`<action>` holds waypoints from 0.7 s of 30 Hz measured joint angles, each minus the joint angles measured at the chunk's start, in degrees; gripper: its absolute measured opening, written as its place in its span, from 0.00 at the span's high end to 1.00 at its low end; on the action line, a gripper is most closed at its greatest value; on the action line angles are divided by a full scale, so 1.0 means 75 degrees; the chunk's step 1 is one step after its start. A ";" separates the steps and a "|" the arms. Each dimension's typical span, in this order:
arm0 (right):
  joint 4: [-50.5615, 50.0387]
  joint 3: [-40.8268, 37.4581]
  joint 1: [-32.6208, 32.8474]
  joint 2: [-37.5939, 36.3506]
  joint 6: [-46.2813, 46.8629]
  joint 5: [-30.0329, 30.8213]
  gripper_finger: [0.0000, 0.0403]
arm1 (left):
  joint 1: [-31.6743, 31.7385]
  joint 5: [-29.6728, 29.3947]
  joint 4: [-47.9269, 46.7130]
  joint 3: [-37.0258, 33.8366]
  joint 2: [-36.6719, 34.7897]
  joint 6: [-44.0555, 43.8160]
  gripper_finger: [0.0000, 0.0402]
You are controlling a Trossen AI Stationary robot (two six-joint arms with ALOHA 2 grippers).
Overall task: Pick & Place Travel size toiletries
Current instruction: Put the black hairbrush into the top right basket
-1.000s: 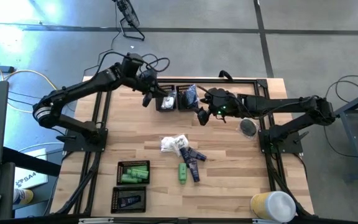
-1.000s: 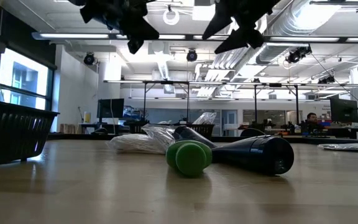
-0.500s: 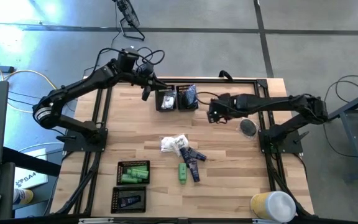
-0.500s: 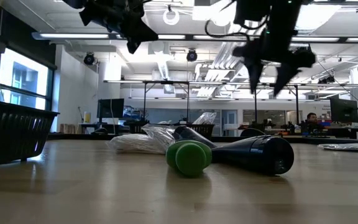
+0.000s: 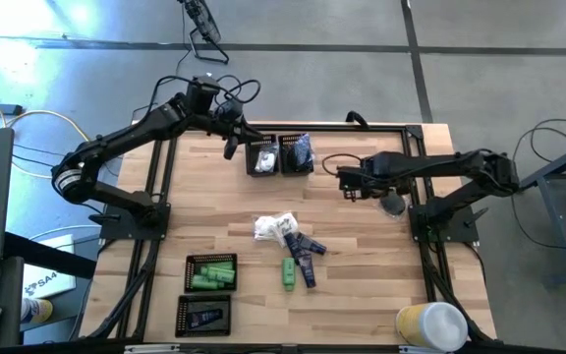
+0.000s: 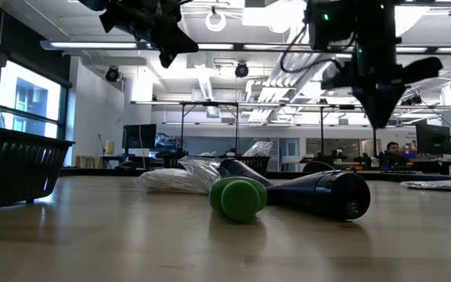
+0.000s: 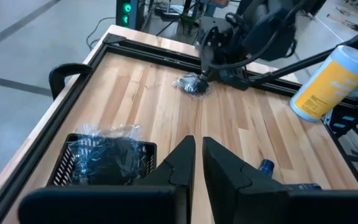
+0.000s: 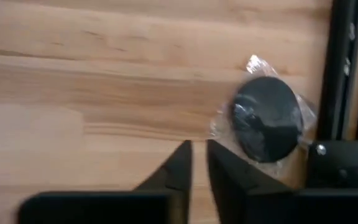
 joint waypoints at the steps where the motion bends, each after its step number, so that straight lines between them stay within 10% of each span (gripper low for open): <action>1: 0.0022 -0.0160 0.0023 0.0000 0.0138 -0.0048 0.94 | 0.0000 0.0000 -0.0062 0.0000 0.0000 0.0000 0.93; 21: 0.1909 -0.2784 0.1165 0.0000 0.3451 -0.0327 1.00 | 0.0000 -0.0015 -0.0121 -0.0517 0.0000 -0.0024 0.93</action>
